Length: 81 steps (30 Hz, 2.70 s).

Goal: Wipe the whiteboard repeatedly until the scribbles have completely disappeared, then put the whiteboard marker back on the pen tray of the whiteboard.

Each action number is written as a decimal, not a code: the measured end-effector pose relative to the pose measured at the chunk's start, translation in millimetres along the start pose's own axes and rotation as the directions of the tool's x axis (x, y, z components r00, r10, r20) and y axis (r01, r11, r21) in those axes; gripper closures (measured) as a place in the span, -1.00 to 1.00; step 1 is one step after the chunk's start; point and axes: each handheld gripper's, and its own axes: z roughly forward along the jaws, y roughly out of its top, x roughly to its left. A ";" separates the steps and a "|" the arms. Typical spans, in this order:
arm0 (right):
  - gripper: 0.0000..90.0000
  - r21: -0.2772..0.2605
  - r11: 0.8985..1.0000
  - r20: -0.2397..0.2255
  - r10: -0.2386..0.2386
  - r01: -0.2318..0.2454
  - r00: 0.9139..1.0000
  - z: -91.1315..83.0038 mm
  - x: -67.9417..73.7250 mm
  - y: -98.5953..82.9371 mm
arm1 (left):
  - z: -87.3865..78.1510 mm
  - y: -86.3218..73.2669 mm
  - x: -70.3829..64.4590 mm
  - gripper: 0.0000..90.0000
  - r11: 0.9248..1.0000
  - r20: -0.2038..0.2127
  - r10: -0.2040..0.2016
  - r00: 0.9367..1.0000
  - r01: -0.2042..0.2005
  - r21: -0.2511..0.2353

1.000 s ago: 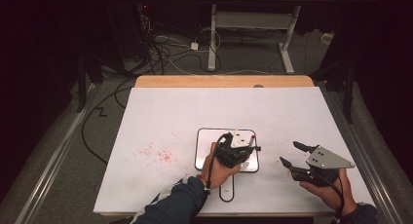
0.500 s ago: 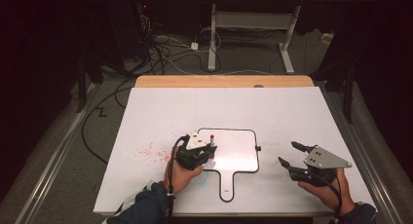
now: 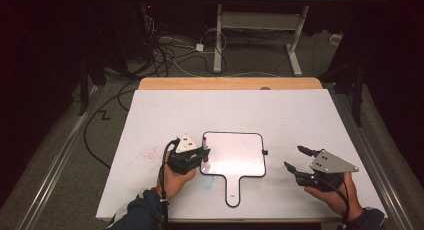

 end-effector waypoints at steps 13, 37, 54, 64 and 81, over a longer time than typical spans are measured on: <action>-0.21 -0.003 1.000 0.001 -0.004 0.004 1.000 -0.8 0.3 0.1 | 28.0 18.1 -42.1 0.75 0.995 0.107 0.098 0.989 -0.100 0.012; -0.01 -0.070 0.994 -0.141 0.079 -0.089 0.987 5.3 4.6 17.1 | 60.4 54.9 -70.6 0.74 0.983 0.191 0.181 0.965 -0.180 -0.023; 0.18 -0.107 0.983 -0.284 0.114 -0.149 0.952 10.4 14.8 38.9 | 77.6 63.8 -95.7 0.74 0.971 0.262 0.236 0.936 -0.236 -0.031; 0.42 -0.090 0.983 -0.280 0.132 -0.163 0.951 19.3 17.8 39.6 | 79.2 64.2 -101.2 0.74 0.967 0.276 0.251 0.928 -0.252 -0.033; 0.81 0.007 0.953 -0.237 0.297 -0.304 0.925 32.4 -8.4 46.8 | 33.9 50.3 -80.6 -0.27 0.948 0.109 0.317 0.942 -0.314 -0.048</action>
